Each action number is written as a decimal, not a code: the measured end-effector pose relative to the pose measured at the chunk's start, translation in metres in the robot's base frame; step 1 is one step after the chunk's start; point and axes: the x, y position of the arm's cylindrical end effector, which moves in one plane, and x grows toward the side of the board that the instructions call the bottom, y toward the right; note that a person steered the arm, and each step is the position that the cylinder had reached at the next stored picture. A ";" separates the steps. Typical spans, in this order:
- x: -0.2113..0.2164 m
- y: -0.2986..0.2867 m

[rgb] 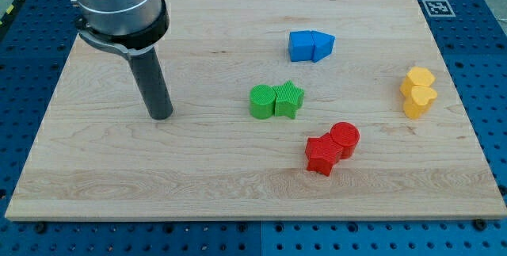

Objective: Push the green circle and green star towards center

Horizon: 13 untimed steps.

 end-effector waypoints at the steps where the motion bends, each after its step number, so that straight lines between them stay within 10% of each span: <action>1: 0.000 0.000; 4: 0.009 0.147; 13: -0.006 0.223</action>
